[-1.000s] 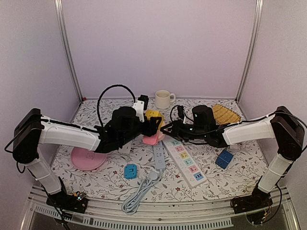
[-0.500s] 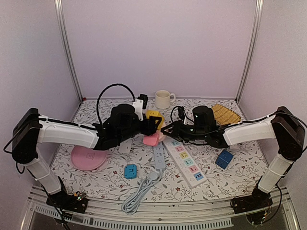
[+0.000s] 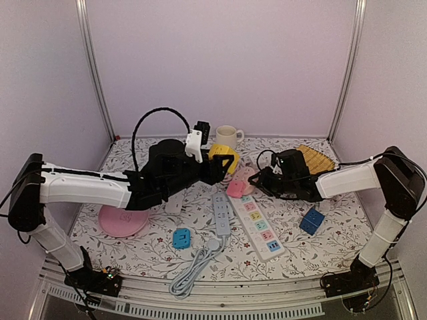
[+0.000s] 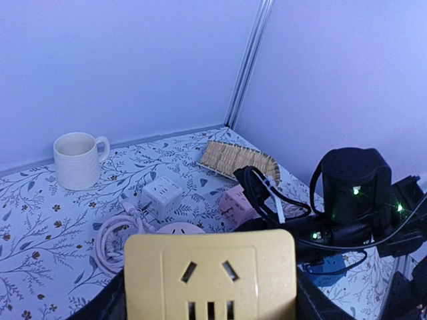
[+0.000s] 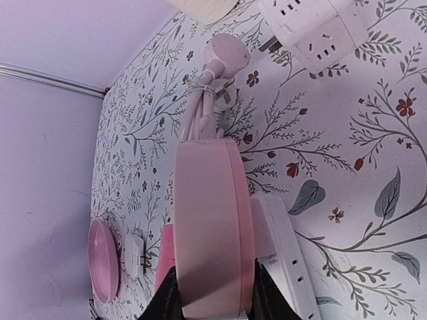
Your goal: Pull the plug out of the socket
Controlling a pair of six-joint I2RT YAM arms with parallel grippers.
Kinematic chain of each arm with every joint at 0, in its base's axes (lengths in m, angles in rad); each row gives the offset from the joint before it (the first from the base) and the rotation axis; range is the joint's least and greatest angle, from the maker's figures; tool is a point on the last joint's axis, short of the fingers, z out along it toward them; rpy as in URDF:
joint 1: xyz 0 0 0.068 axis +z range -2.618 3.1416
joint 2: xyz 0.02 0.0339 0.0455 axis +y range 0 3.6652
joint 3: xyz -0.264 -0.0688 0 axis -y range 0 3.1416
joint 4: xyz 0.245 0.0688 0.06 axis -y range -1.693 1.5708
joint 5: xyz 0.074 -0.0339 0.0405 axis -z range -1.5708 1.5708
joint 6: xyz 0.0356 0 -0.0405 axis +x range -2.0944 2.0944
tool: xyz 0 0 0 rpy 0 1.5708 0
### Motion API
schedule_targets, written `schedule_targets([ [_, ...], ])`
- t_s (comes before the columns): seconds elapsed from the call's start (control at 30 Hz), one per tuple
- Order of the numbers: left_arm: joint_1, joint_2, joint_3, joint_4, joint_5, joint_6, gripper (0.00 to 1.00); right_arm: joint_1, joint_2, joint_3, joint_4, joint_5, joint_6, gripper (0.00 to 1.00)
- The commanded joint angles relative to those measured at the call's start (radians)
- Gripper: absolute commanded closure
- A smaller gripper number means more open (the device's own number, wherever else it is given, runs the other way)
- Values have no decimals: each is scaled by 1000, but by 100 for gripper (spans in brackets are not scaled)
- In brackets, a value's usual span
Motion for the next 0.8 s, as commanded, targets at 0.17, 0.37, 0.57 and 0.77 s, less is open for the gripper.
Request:
schedule_targets([
  [0.17,190,-31,53,-173,43,-198,67,6,-75,-5,1,7,-51,98],
  [0.37,363,58,81,-355,115,-281,67,6,-158,-15,8,-51,-92,98],
  [0.57,525,120,30,-317,366,-355,64,5,-253,-50,3,-84,-120,97],
  [0.77,599,196,31,-307,497,-381,63,6,-328,-79,-11,-97,-132,97],
])
